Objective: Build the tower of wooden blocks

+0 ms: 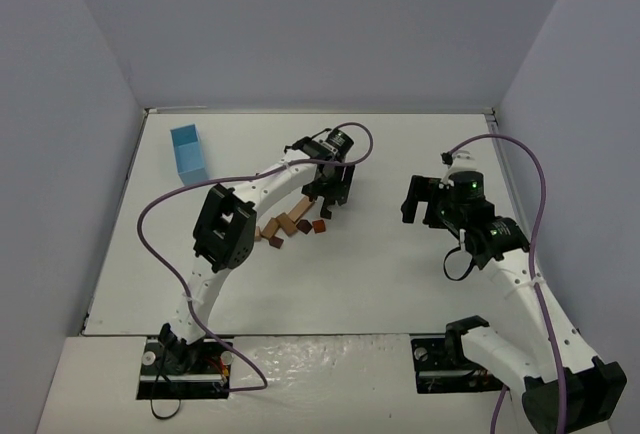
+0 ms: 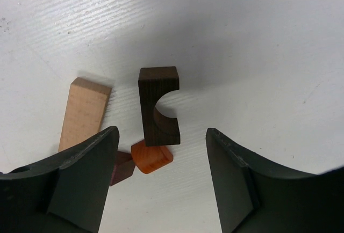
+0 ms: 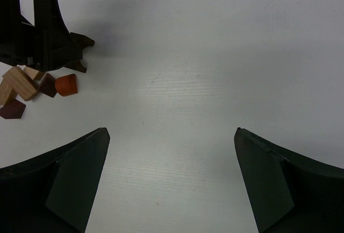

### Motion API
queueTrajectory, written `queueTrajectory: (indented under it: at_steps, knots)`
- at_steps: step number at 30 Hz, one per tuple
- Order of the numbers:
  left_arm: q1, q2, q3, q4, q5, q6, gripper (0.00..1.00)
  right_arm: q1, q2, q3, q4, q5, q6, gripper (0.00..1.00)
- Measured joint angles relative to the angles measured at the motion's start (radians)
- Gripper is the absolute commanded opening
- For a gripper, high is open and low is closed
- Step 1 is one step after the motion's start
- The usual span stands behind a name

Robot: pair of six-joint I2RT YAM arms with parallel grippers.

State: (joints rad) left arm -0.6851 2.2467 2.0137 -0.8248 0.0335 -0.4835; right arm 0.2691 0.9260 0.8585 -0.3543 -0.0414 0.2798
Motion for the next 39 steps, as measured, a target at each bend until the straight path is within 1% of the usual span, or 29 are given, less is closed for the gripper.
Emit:
queueTrajectory:
  at_steps: [3, 6, 7, 8, 9, 11, 12, 15, 18, 21, 26, 28, 33, 39]
  knots:
    - [0.004, 0.015, 0.025, 0.001, 0.003, 0.000, 0.55, 0.000, 0.019, 0.000, 0.002, 0.000, 0.002, 1.00]
    - [0.012, 0.047, 0.041, 0.004, 0.004, -0.001, 0.48, 0.000, 0.036, 0.000, 0.007, 0.000, 0.003, 1.00]
    - [0.015, 0.058, 0.044, 0.004, 0.004, -0.001, 0.44, 0.000, 0.040, 0.000, 0.007, 0.000, 0.003, 1.00]
    - [0.018, 0.071, 0.046, 0.004, 0.004, -0.002, 0.38, 0.000, 0.043, 0.000, 0.008, 0.000, 0.003, 1.00]
    - [0.019, 0.083, 0.046, 0.004, 0.004, -0.003, 0.34, 0.000, 0.045, 0.000, 0.009, 0.000, 0.003, 1.00]
    - [0.022, 0.102, 0.046, 0.003, 0.004, -0.003, 0.19, 0.000, 0.047, 0.000, 0.014, 0.000, 0.003, 1.00]
    - [0.023, 0.110, 0.046, 0.002, 0.004, -0.003, 0.14, 0.000, 0.047, 0.000, 0.017, 0.000, 0.003, 1.00]
    - [0.024, 0.117, 0.047, -0.001, 0.000, 0.003, 0.00, 0.000, 0.047, 0.000, 0.026, 0.000, 0.004, 1.00]
    - [0.016, 0.113, 0.048, -0.001, -0.038, 0.021, 0.00, 0.000, 0.047, 0.000, 0.034, 0.000, 0.004, 1.00]
    - [-0.005, 0.087, 0.040, -0.003, -0.129, 0.067, 0.00, 0.000, 0.047, 0.000, 0.038, 0.001, 0.004, 1.00]
    - [-0.094, 0.003, -0.006, -0.002, -0.364, 0.153, 0.00, 0.000, 0.041, -0.006, 0.046, 0.034, 0.009, 1.00]
    - [-0.139, -0.005, -0.009, -0.001, -0.470, 0.186, 0.00, 0.000, 0.031, -0.015, 0.050, 0.056, 0.015, 1.00]
    - [-0.212, 0.051, -0.007, -0.001, -0.635, 0.238, 0.00, 0.000, 0.003, -0.028, 0.051, 0.093, 0.036, 1.00]
    - [-0.226, 0.177, -0.002, -0.006, -0.756, 0.275, 0.00, 0.000, -0.036, -0.036, 0.045, 0.141, 0.049, 1.00]
